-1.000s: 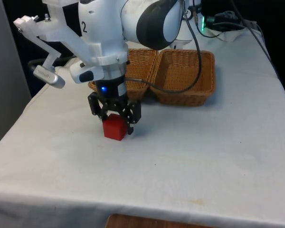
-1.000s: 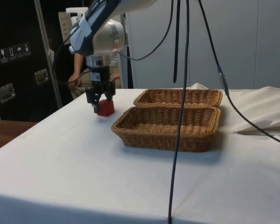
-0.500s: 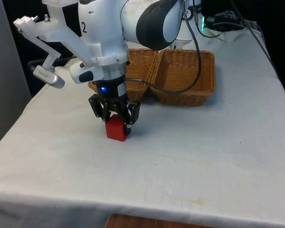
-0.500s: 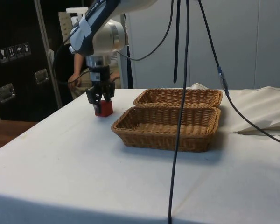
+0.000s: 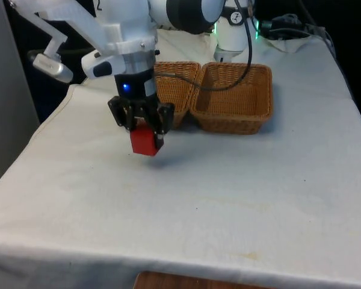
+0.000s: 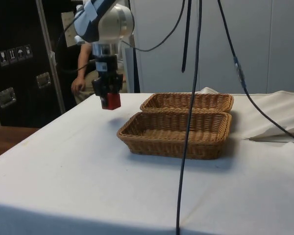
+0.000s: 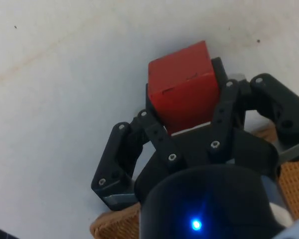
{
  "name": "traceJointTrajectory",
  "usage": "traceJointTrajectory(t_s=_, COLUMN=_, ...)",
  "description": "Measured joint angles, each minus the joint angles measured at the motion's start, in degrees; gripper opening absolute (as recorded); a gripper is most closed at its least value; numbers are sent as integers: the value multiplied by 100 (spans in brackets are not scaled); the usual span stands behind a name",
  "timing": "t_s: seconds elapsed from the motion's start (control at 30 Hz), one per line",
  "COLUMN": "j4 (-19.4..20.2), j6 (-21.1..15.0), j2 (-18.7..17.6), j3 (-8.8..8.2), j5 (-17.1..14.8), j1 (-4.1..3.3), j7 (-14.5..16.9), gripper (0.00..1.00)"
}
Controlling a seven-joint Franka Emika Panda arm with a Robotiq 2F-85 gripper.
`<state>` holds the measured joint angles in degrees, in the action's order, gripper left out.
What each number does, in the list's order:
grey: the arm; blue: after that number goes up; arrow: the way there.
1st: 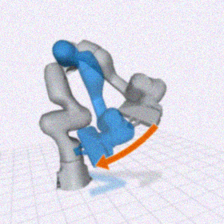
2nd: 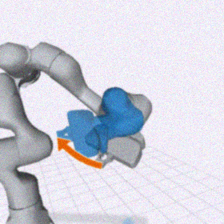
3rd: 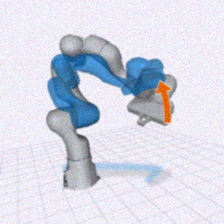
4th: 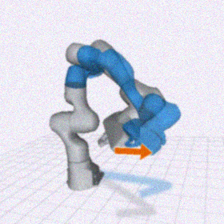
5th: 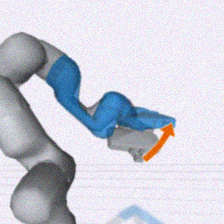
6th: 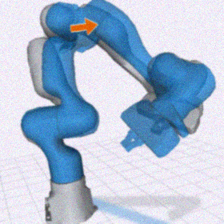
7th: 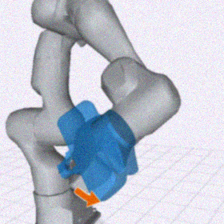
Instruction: Pick up the red cube and place it into the right basket.
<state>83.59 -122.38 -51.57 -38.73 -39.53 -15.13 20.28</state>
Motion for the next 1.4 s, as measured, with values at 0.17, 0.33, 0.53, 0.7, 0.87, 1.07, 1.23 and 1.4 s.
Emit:
traceJointTrajectory(t_s=0.17, j4=166, j6=115, j2=246, j3=-63, j5=120, j1=-57, j7=0, gripper=3)
traceJointTrajectory(t_s=0.33, j4=355, j6=178, j2=498, j3=-109, j5=252, j1=-109, j7=0, gripper=3)
traceJointTrajectory(t_s=0.53, j4=653, j6=206, j2=871, j3=-155, j5=447, j1=-183, j7=0, gripper=3)
traceJointTrajectory(t_s=0.7, j4=985, j6=206, j2=1266, j3=-160, j5=682, j1=-246, j7=-6, gripper=3)
traceJointTrajectory(t_s=0.87, j4=1152, j6=206, j2=1467, j3=-160, j5=825, j1=-292, j7=-34, gripper=3)
traceJointTrajectory(t_s=1.07, j4=1478, j6=166, j2=1782, j3=-160, j5=1054, j1=-395, j7=-109, gripper=3)
traceJointTrajectory(t_s=1.23, j4=1753, j6=86, j2=2040, j3=-149, j5=1289, j1=-504, j7=-223, gripper=3)
traceJointTrajectory(t_s=1.4, j4=1971, j6=23, j2=2235, j3=-143, j5=1455, j1=-584, j7=-304, gripper=3)
